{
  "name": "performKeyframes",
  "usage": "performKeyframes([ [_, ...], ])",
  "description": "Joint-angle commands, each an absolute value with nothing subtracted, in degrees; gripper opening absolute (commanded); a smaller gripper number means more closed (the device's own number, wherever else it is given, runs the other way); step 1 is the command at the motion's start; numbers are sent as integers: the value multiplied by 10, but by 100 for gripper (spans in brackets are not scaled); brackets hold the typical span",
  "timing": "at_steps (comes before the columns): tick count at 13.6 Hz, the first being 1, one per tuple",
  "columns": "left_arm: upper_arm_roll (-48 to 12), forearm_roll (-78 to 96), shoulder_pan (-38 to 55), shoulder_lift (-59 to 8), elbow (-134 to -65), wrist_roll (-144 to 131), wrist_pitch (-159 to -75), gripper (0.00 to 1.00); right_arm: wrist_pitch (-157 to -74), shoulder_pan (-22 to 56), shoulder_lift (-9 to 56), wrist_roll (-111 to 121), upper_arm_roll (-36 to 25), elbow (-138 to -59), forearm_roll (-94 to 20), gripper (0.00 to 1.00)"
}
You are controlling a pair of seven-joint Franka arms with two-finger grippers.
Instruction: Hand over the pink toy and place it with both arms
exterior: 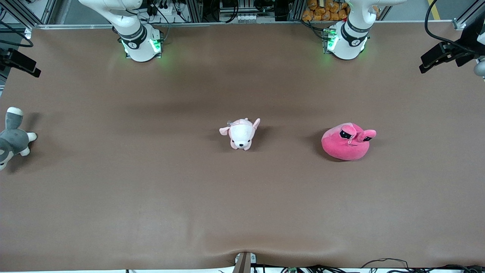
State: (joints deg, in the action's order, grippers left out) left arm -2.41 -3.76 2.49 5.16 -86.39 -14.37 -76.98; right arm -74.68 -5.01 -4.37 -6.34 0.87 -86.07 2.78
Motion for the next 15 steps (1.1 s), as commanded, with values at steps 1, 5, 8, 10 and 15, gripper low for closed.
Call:
performKeyframes([
  [1, -27, -48, 24, 46, -853, -152, -758, 100, -746, -55, -49, -59, 11, -862, 22, 100],
  [5, -27, -50, 24, 45, -860, -151, -760, 100, -746, -54, -49, -59, 11, -862, 22, 100],
  [8, -26, -50, 24, 46, -859, -150, -763, 100, -746, -54, -48, -59, 11, -862, 22, 100],
  [10, -26, -50, 22, 46, -858, -151, -768, 100, -746, -55, -48, -59, 11, -862, 22, 100],
  [15, -26, -50, 15, 39, -860, -151, -774, 100, -746, -54, -48, -59, 11, -862, 21, 100],
])
